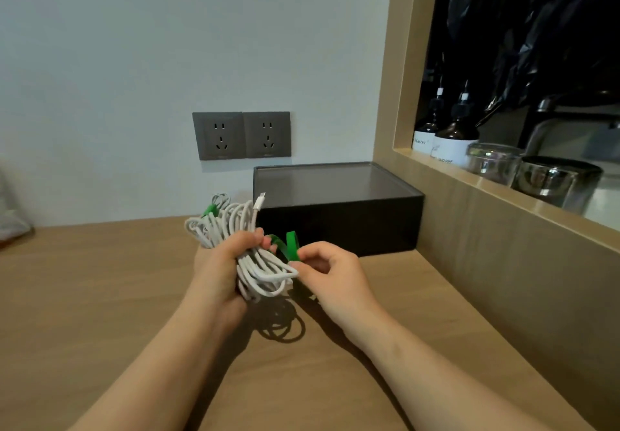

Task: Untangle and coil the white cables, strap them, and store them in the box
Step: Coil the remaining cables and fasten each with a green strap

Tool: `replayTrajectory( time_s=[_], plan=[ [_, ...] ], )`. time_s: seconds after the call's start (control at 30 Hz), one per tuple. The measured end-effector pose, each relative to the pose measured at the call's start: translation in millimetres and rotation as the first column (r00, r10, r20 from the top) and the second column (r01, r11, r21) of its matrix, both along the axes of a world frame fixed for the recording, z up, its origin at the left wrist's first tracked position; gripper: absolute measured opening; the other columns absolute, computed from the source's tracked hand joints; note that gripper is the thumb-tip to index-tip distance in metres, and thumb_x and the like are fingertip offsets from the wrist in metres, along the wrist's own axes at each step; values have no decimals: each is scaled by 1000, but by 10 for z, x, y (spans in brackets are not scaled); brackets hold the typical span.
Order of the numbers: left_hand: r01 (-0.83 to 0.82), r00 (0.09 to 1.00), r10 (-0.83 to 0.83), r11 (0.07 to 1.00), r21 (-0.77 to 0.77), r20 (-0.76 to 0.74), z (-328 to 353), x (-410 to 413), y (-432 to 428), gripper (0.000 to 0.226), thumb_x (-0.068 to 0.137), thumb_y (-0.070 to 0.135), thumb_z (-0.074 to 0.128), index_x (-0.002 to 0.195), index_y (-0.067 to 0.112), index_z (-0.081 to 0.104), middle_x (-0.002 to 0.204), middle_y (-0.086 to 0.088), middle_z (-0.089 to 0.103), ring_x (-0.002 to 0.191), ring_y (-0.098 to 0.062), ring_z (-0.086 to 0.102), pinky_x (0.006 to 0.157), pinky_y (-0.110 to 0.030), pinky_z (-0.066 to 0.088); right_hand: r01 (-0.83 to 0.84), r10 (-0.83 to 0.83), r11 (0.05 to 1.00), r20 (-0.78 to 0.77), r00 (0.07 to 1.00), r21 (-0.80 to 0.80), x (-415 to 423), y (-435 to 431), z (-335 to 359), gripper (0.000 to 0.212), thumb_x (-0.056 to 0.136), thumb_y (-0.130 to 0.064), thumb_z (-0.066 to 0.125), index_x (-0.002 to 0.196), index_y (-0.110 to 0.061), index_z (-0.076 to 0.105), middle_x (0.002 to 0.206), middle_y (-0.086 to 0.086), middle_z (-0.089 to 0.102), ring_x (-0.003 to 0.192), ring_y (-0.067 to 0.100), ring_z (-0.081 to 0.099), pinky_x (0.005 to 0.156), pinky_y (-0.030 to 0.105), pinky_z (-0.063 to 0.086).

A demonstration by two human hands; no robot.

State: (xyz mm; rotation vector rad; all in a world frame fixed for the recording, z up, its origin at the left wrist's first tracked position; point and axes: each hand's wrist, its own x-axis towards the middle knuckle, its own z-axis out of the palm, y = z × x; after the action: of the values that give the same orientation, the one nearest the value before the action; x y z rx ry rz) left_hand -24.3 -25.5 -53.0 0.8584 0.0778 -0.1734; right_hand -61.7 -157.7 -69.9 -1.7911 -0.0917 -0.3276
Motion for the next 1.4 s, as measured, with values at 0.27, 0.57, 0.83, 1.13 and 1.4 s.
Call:
replayTrajectory(
  time_s=[0.27, 0.57, 0.83, 1.13, 1.4],
  plan=[
    [-124, 990, 117, 988, 96, 77, -10, 25, 120, 36, 77, -10, 57, 108, 6, 56, 70, -11, 64, 61, -20, 66, 73, -45, 55, 193, -169, 885, -94, 981, 424, 61, -203, 130, 9, 91, -18, 54, 90, -19, 63, 80, -6, 71, 94, 10, 60, 85, 29, 44],
    [60, 996, -50, 989, 137, -75, 22, -1, 161, 30, 79, -9, 55, 107, 0, 53, 61, -12, 62, 54, -21, 63, 54, -38, 58, 18, -11, 486, -15, 1000, 874, -35, -429, 358, 18, 94, -27, 48, 90, -13, 58, 46, -5, 40, 45, 8, 43, 71, 29, 44],
    [-14, 1000, 8, 966, 260, 24, 98, -4, 232, 40, 75, -15, 55, 113, -1, 53, 72, -15, 61, 51, -19, 65, 48, -30, 53, -44, 85, 828, -46, 995, 559, -153, -463, 445, 20, 84, -9, 56, 101, -11, 66, 74, 5, 67, 41, 6, 43, 48, 20, 47],
    [41, 995, -67, 948, 315, 73, 130, -63, 180, 40, 77, -17, 55, 111, 5, 53, 76, -15, 62, 54, -19, 67, 52, -35, 56, -24, -185, 690, 208, 960, 723, -142, -581, 494, 38, 93, 5, 36, 89, -23, 62, 88, -1, 67, 38, 4, 34, 36, 15, 28],
    [93, 918, -306, 786, 611, 254, 183, -160, 105, 43, 68, -15, 64, 103, 7, 52, 78, -13, 61, 62, -22, 65, 59, -34, 55, 63, -65, 994, 19, 998, 90, -155, -239, 347, 14, 91, -26, 52, 96, -26, 64, 70, 1, 54, 53, 8, 42, 42, 15, 34]
  ],
)
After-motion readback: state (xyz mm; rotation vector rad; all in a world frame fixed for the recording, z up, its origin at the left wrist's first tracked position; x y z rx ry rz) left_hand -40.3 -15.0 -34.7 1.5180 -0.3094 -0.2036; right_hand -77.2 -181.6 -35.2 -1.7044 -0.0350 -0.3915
